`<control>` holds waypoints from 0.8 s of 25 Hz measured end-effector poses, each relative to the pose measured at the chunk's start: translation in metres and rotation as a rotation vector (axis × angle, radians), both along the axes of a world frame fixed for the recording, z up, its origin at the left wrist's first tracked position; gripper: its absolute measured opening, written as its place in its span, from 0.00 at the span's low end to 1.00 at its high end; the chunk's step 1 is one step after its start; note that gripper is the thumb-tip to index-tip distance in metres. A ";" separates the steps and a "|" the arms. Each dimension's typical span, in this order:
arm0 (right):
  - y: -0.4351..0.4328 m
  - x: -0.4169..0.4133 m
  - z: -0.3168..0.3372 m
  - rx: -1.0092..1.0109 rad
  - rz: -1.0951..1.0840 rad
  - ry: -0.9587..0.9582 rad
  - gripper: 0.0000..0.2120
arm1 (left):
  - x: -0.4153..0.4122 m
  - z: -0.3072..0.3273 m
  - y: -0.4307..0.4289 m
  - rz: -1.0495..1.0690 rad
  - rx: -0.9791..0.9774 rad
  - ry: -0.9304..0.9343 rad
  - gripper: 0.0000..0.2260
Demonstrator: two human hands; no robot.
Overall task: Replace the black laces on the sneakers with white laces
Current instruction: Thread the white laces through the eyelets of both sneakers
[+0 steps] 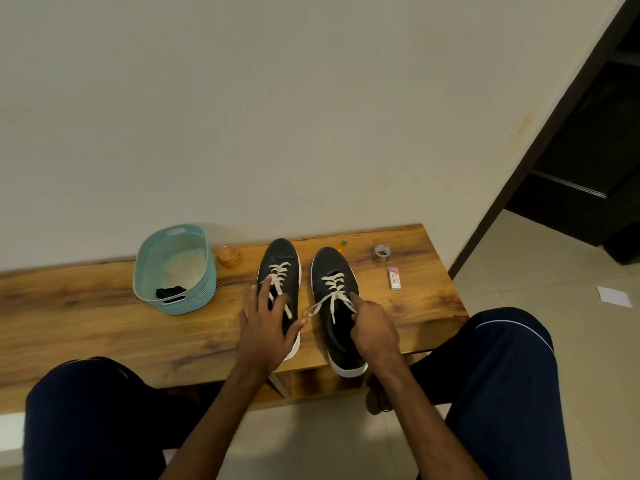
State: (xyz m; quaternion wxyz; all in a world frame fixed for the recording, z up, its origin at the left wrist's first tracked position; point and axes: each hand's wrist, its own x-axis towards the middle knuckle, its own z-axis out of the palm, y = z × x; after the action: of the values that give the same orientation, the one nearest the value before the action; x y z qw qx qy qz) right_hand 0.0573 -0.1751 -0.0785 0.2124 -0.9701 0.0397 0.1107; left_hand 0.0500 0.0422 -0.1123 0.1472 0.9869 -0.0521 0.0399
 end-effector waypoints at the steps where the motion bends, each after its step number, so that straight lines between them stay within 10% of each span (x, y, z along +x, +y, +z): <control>1: 0.007 0.004 0.000 -0.037 0.010 -0.014 0.29 | -0.002 -0.009 0.000 -0.001 -0.078 0.031 0.24; 15: 0.040 0.053 -0.011 -0.064 0.164 -0.113 0.29 | 0.029 -0.008 -0.008 0.012 -0.129 0.066 0.36; 20: -0.001 0.101 -0.014 0.334 0.027 -0.210 0.19 | 0.017 -0.005 -0.011 -0.134 0.083 -0.046 0.37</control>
State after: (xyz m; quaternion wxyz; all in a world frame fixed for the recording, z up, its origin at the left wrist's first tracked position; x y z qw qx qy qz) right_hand 0.1582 -0.1760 -0.0930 0.3719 -0.9280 -0.0147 0.0170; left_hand 0.0674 0.0312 -0.1172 0.1074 0.9853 -0.1231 0.0506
